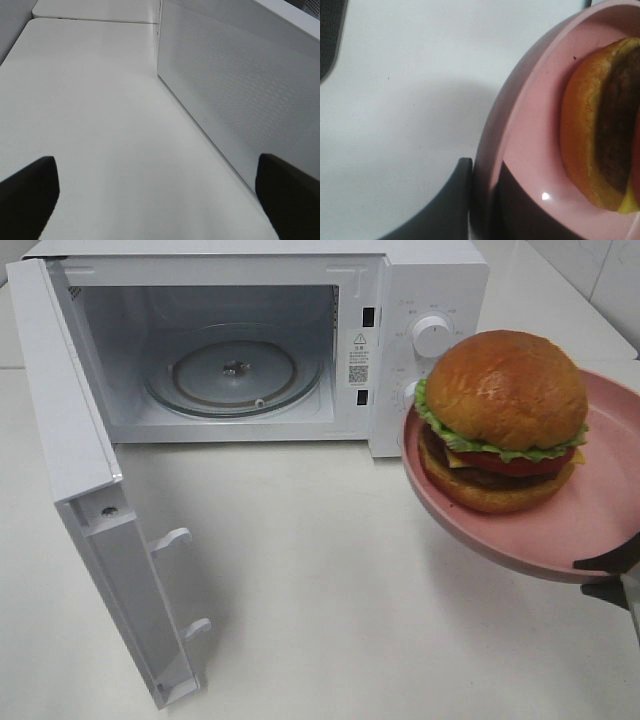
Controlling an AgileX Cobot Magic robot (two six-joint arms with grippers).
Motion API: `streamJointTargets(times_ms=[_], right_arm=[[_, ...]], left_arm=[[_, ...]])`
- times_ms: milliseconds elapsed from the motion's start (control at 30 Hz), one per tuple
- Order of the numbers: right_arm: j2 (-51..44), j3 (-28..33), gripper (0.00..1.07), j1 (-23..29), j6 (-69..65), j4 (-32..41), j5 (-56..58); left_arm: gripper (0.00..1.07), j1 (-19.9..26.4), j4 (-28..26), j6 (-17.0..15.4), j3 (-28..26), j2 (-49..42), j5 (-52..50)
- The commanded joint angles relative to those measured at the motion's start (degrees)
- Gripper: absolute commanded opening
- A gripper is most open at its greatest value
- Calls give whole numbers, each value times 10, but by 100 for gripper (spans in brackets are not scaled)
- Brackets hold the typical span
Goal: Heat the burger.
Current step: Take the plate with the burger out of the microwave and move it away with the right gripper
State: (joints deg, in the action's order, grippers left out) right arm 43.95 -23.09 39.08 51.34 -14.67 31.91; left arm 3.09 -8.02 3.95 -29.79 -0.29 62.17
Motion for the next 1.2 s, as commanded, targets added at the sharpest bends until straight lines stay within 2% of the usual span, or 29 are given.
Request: streamJointTargets(times_ms=[33,200,267,867,1000,1200], right_arm=[[-11,-5,0,-2,-63,-50,-4],[-10,-5,0,-2,-159,-101,32],[-10,-5,0,-2,-265,-156,62],[-7,-5,0,-2,-513,-250,167],[32,-5,0,-2,-597,-289,189],[98,-5,0,-2,-685,-311,183]], left_arm=[[100,1,-3,-2,1,-9,-6],[100,1,-3,-2,1,-9,-6],[100,1,-3,-2,1,-9,-6],[100,1,-3,-2,1,-9,-6],[100,1,-3,-2,1,-9,-6],[100,1,-3,-2,1,-9,-6]])
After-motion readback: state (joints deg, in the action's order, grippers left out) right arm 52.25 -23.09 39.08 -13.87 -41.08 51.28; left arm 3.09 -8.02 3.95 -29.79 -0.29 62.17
